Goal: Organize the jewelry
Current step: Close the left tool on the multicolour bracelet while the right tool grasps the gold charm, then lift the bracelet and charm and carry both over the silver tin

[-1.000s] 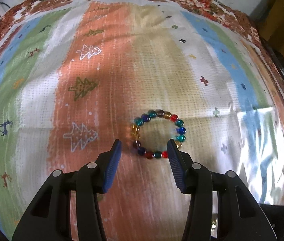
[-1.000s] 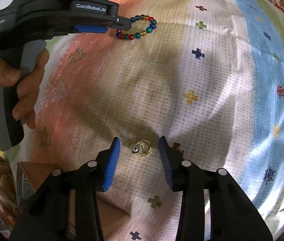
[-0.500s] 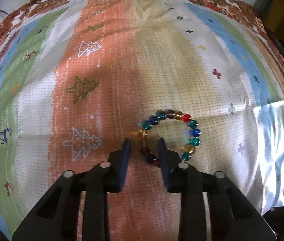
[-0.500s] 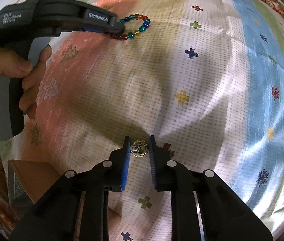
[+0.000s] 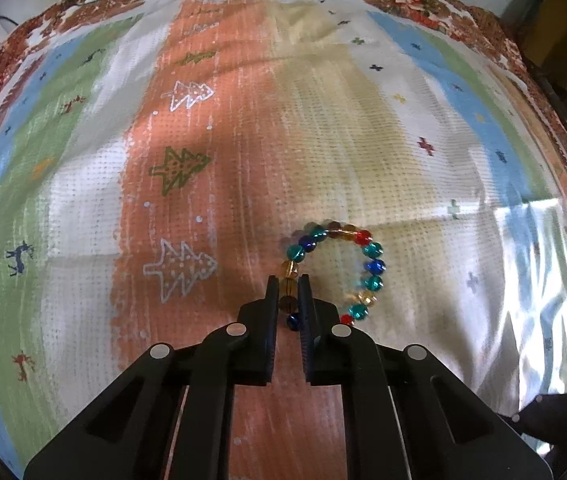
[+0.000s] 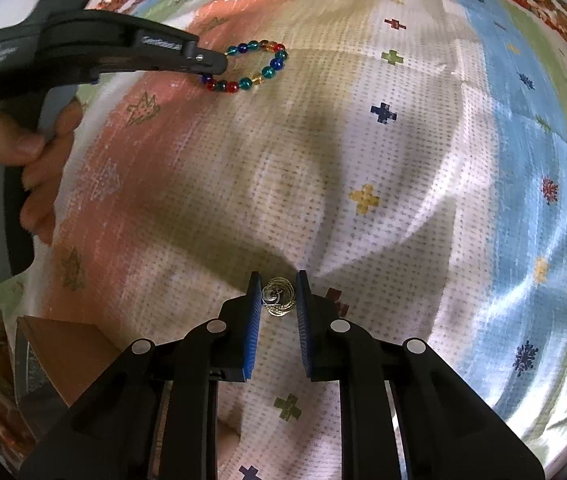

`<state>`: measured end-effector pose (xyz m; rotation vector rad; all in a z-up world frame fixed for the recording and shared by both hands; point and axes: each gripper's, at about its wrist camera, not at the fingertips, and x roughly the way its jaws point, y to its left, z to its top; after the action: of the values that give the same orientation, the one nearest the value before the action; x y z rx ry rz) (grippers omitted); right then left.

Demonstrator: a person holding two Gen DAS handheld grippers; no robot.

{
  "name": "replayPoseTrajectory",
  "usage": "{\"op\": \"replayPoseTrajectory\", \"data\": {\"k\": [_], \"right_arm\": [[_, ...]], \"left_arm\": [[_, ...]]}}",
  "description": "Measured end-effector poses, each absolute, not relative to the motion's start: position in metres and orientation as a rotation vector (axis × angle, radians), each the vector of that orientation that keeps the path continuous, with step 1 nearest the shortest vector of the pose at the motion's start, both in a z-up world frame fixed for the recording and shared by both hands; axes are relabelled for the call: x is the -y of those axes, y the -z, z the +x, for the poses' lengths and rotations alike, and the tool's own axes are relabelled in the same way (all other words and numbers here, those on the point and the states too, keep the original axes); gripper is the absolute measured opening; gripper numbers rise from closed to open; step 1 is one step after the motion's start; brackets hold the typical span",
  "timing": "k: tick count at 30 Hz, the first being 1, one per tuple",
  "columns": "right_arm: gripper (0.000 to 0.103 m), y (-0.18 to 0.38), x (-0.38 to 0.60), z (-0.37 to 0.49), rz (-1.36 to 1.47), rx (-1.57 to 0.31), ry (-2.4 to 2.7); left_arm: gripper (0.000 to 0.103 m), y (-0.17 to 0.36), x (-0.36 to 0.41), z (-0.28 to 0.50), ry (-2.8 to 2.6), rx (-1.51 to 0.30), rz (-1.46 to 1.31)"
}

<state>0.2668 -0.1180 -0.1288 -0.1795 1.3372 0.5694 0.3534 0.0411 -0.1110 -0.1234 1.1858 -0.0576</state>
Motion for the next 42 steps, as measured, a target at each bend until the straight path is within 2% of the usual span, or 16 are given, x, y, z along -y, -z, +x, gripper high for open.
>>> {"op": "replayPoseTrajectory", "data": {"k": [28,42], "right_arm": [[0.016,0.065,0.125,0.246,-0.129,-1.060,-0.560],[0.016,0.047,0.128,0.231,-0.108,-0.929,-0.520]], "left_arm": [[0.009,0.036,-0.054,0.287,0.097,-1.041,-0.188],[0.009,0.004,-0.038,0.242,0.131,-0.897,-0.123]]}}
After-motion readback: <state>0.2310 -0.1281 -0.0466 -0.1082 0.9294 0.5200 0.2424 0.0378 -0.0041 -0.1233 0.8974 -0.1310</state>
